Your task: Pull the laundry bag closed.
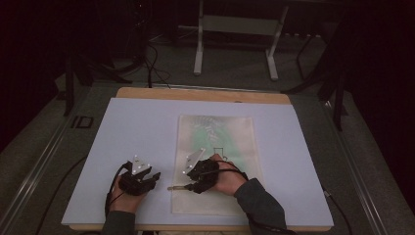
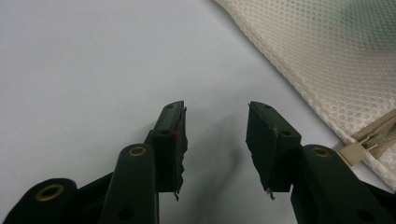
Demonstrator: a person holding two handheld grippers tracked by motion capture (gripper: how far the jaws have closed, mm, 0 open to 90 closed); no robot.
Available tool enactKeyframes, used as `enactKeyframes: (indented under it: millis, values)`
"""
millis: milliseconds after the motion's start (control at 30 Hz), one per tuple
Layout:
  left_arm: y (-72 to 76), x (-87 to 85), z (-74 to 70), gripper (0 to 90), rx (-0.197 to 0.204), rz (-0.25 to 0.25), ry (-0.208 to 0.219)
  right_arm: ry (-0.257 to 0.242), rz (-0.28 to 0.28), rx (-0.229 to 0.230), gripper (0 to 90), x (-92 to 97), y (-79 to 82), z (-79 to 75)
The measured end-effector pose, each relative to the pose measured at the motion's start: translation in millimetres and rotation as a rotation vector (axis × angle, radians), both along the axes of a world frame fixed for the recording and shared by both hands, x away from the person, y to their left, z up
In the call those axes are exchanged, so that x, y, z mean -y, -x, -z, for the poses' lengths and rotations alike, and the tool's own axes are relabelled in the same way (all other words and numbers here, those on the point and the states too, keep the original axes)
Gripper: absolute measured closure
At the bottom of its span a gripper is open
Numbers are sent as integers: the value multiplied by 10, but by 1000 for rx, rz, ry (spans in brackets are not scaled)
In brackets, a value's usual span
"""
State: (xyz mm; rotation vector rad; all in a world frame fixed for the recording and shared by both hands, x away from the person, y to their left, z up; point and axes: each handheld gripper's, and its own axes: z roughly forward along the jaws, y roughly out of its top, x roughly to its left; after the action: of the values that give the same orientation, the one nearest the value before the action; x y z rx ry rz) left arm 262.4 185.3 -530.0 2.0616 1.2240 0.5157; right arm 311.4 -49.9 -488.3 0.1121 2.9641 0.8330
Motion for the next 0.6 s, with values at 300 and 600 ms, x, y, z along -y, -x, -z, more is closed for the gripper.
enactKeyframes:
  millis: [300, 600]
  values:
    - [4, 3, 0, 568, 2, 5, 2, 5, -28, -2, 588, -132, 44, 36]
    - [1, -1, -7, 568, 6, 7, 2, 6, -32, 6, 609, -255, 79, 80]
